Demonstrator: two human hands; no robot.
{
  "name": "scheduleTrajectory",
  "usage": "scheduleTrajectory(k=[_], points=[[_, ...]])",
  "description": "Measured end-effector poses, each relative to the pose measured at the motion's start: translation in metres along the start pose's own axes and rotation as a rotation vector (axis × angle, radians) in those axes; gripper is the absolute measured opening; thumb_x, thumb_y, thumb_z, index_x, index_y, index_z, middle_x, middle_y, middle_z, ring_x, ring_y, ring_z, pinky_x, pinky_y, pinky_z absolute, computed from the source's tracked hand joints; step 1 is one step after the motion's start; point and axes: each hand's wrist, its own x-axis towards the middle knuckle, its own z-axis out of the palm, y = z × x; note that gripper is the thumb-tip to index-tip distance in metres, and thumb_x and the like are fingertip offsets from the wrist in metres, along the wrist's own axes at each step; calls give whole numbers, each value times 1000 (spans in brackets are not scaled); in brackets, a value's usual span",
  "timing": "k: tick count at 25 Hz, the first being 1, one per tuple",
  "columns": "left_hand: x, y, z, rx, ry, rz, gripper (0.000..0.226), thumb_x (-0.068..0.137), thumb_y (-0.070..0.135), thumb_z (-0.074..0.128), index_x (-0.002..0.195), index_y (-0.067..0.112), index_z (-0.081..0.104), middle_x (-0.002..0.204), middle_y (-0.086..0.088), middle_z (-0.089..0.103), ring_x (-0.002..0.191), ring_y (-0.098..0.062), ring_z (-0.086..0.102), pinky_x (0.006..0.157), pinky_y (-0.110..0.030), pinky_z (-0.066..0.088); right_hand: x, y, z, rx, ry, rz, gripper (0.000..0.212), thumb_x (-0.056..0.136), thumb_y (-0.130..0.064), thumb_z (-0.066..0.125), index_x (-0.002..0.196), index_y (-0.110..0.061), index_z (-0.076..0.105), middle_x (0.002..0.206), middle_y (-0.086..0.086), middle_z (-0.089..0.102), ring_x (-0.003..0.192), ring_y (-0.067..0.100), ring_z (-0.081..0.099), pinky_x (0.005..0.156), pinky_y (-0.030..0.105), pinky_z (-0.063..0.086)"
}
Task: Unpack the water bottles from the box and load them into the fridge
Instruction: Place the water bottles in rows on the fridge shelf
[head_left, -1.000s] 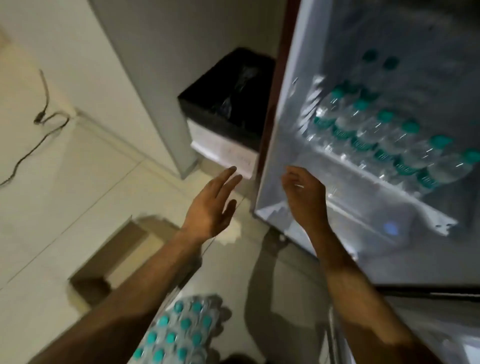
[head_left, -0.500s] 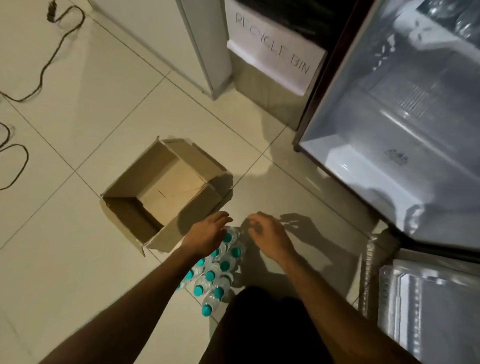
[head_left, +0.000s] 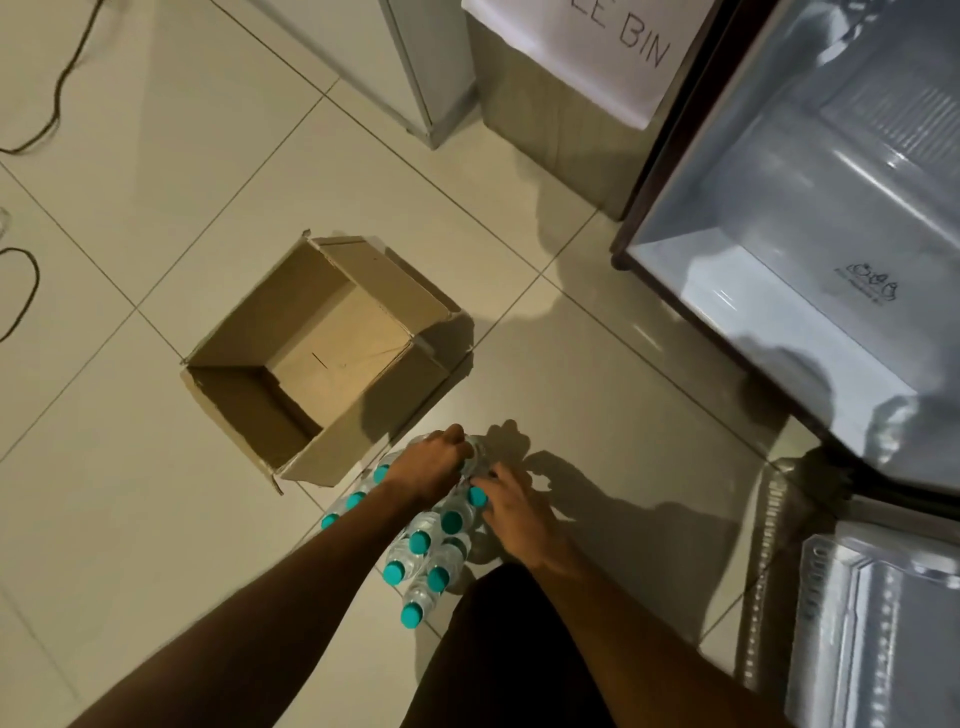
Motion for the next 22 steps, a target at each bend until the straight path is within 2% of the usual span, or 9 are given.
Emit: scheduleTrajectory(k=[3, 6, 9, 12, 14, 16, 19, 22], points=[[2, 6, -11, 10, 19, 14, 27, 100, 24, 50, 125, 18, 60, 123, -5, 54, 102, -20, 56, 84, -34, 55, -2, 3, -4, 0, 13, 13, 49, 97, -25, 60, 142, -30, 42, 144, -1, 44, 128, 18, 50, 103, 34, 47], [1, 21, -42, -14, 101, 84, 33, 102, 24, 47, 133, 17, 56, 128, -6, 53, 112, -20, 53, 90, -32, 52, -20, 4, -37, 151, 67, 103, 49, 98, -27, 59, 144, -25, 42, 153, -1, 37, 138, 18, 41, 109, 36, 42], [-3, 46, -92, 13, 224, 252, 37, 101, 26, 48, 137, 15, 51, 131, -9, 52, 115, -21, 52, 92, -34, 53, -58, 11, -99, 401, 150, 136, 35, 99, -25, 57, 133, -24, 46, 140, -4, 48, 121, 9, 50, 98, 26, 48], [-3, 78, -162, 2, 402, 419, 32, 101, 27, 44, 127, 12, 55, 118, -10, 56, 103, -21, 54, 83, -38, 55, -101, 14, -175, 575, 320, 110, 29, 99, -20, 58, 126, -20, 48, 128, -3, 51, 115, 9, 53, 88, 19, 53], [4, 103, -215, 30, 491, 537, 29, 102, 24, 43, 124, 10, 56, 116, -11, 55, 100, -21, 52, 84, -37, 52, -123, 12, -224, 647, 462, 92, 28, 98, -23, 59, 124, -22, 50, 124, -2, 54, 112, 10, 56, 81, 11, 49], [12, 132, -271, 69, 583, 661, 28, 101, 21, 49, 122, 6, 59, 116, -13, 57, 99, -24, 55, 85, -34, 52, -141, 7, -273, 688, 610, 64, 24, 98, -30, 58, 121, -27, 52, 119, -3, 58, 106, 2, 58, 77, 8, 48], [20, 181, -359, 155, 696, 779, 33, 92, 14, 67, 123, 5, 61, 120, -15, 60, 103, -28, 61, 85, -37, 59, -166, -3, -342, 752, 794, 18, 22, 100, -27, 56, 122, -27, 55, 115, -8, 60, 104, 1, 61, 76, 12, 50], [25, 220, -440, 305, 875, 946, 37, 91, 16, 67, 125, 4, 62, 114, -15, 62, 100, -29, 62, 82, -39, 58, -185, -12, -392, 761, 972, -62, 26, 102, -28, 53, 127, -23, 57, 119, -13, 62, 106, -6, 59, 82, 11, 48]])
